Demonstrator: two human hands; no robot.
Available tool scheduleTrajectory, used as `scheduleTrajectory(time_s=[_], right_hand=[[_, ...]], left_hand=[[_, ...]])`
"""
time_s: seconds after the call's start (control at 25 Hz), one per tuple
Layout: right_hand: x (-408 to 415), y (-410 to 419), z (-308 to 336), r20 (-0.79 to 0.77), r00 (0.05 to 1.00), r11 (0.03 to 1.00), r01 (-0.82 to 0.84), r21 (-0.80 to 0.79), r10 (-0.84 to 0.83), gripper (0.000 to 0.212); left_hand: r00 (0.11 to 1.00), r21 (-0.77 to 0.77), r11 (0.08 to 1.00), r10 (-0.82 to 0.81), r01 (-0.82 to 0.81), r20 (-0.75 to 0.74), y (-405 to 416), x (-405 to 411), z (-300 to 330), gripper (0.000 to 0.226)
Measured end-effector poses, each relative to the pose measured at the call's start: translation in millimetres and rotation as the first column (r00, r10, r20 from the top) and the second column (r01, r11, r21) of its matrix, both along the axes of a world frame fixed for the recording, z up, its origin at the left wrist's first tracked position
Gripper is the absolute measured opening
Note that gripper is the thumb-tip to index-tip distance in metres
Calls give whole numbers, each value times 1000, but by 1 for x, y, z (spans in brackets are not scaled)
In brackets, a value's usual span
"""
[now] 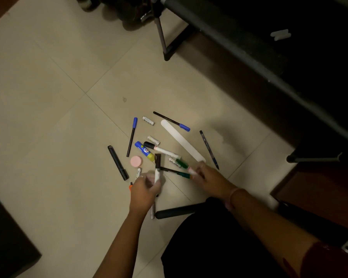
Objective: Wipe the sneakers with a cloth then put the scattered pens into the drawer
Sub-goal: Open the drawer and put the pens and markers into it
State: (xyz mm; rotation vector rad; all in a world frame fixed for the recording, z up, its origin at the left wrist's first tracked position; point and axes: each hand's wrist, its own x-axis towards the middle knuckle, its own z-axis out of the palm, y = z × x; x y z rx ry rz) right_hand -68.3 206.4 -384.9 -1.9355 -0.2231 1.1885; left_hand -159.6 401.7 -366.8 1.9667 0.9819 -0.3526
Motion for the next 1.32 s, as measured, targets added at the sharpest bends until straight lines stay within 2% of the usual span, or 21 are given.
scheduleTrajectory(time_s=[0.04,0.08,0.16,0.2,0.24,0.32,0.4,0.48,0.56,0.64,0.68,0.72,0.8,0.92,1.0,1.08,1.16,1.24,1.32], right_hand=[[4,7,3,-111,970,973,222,53,-216,16],[8,14,6,-227,902,919,390,63,-367,13],[13,27,11,-411,766,825,563,56,-495,8],[15,31,11,-460,731,805,591,58,-504,5],[15,33,12,-478,737,818,571,63,-478,12],[10,36,15,-486,803,885,452,117,-345,31],[5,39,16,-465,822,889,435,140,-329,32],[6,40,18,-411,792,846,526,85,-451,23],[10,37,16,-324,805,854,520,-18,-497,25],[14,33,14,-294,816,864,498,-80,-498,34],[14,31,13,-302,799,850,519,-91,-520,36],[15,31,12,-312,778,833,545,-98,-545,37],[14,31,8,-312,763,820,563,-108,-565,35],[7,31,3,-350,750,817,569,-93,-562,31],[5,32,2,-386,741,819,570,-70,-549,28],[3,33,2,-390,745,826,557,-85,-542,27],[4,34,3,-404,723,814,572,-105,-560,26],[5,34,5,-447,669,776,622,-99,-594,27],[8,36,8,-468,641,753,653,-85,-609,27]], left_hand=[[986,-122,980,165,-160,34,-4,1,3,10],[951,-252,925,305,-286,41,-9,4,5,12],[894,-420,812,449,-406,3,-19,10,10,14],[891,-456,791,454,-408,-9,-24,13,11,14],[901,-483,787,433,-383,-10,-31,16,12,15],[936,-522,806,349,-278,40,-47,21,16,14],[973,-485,867,198,-118,116,-58,23,20,9],[983,-470,883,96,-10,159,-59,17,17,8],[974,-419,899,196,-130,116,-46,5,11,11],[919,-158,914,388,-373,74,-19,-9,-3,12],[879,-2,882,469,-470,83,-1,-16,-11,7],[848,117,840,524,-530,82,19,-20,-18,4],[825,218,802,564,-555,28,57,-19,-31,19],[886,203,883,450,-423,-114,90,-4,-48,33],[926,218,936,320,-276,-201,97,4,-56,34],[935,237,948,269,-214,-232,101,8,-63,28],[934,214,943,297,-254,-200,101,9,-62,22],[891,142,890,447,-434,-76,95,11,-52,20],[793,-107,791,609,-603,34,74,15,-33,23]])
